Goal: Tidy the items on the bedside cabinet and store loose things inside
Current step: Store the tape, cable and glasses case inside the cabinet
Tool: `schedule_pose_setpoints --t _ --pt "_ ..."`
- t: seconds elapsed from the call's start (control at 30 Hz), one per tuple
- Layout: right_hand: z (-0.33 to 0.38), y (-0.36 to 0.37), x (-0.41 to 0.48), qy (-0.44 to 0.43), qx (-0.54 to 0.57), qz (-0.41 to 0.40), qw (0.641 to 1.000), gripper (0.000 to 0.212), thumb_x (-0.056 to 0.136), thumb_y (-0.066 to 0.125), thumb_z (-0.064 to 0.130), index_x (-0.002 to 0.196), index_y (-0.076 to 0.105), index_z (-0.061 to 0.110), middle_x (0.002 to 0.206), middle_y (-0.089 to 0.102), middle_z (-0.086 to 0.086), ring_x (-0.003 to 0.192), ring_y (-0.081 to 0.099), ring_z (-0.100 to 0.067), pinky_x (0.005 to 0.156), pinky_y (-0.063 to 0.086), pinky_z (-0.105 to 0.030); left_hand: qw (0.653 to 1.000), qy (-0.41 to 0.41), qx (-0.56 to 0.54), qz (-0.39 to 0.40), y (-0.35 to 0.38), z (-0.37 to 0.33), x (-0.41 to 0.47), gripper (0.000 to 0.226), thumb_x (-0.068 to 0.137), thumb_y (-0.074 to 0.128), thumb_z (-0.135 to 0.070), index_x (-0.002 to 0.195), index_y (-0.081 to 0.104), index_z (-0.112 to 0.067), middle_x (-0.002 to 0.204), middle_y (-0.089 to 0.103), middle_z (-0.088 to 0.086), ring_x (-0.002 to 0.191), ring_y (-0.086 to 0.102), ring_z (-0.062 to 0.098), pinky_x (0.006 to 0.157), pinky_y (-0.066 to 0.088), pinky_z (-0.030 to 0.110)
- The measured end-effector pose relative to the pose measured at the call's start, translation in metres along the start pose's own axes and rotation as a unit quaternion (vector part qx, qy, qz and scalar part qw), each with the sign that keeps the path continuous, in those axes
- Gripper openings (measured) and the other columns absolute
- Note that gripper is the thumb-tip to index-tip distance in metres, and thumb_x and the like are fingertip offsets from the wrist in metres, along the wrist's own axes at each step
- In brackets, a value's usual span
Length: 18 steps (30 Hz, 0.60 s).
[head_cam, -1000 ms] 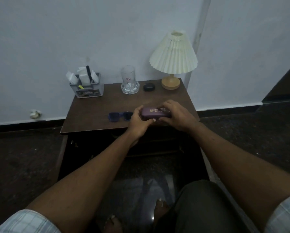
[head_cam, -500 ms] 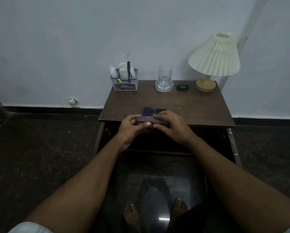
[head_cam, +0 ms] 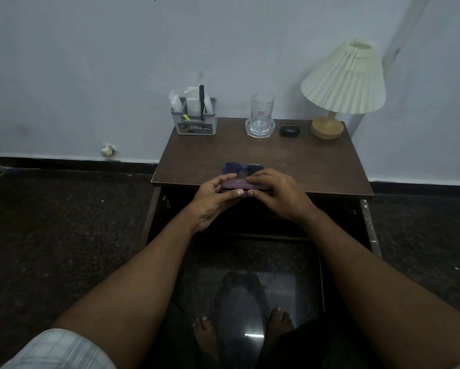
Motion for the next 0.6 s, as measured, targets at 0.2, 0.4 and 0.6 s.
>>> schedule_pose_setpoints --t 0.2,0.4,0.6 --pt "-0.007 -0.006 0.006 0.054 0.035 -0.039 0.997 0.030 0.093 0.066 0.032 0.120 0.069 0.020 0.114 0.071 0.004 0.100 0.065 -0.003 0.089 0.055 -0.025 0.998 0.016 0.067 0.014 -0.004 -0.004 -0.007 0.075 0.065 0.088 0.003 0.132 0.060 -0.017 0.127 0.069 0.013 0.117 0.067 0.027 0.088 0.059 0.035" --pt "-0.028 -0.011 0.007 0.135 0.052 -0.087 0.986 0.012 0.092 0.068 0.031 0.100 0.073 0.023 0.092 0.070 0.011 0.082 0.064 -0.003 0.074 0.057 -0.027 0.985 -0.007 0.162 0.051 -0.001 -0.002 -0.014 0.110 0.057 0.097 -0.005 0.142 0.042 -0.050 0.124 0.070 0.016 0.117 0.068 0.031 0.095 0.056 0.047" --pt "-0.028 0.006 0.008 0.166 0.090 -0.028 0.982 0.013 0.092 0.068 0.029 0.103 0.074 0.023 0.090 0.067 0.016 0.083 0.064 -0.002 0.075 0.056 -0.023 0.973 -0.035 0.227 0.032 -0.012 0.000 -0.027 0.117 0.051 0.100 -0.012 0.139 0.039 -0.061 0.123 0.071 0.012 0.117 0.068 0.025 0.098 0.056 0.051"
Point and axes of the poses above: each hand's wrist, its own x-axis towards the middle knuckle, its own y-axis out of the palm, z = x × y, the point moved 8 cm from there along x, towards the middle knuckle
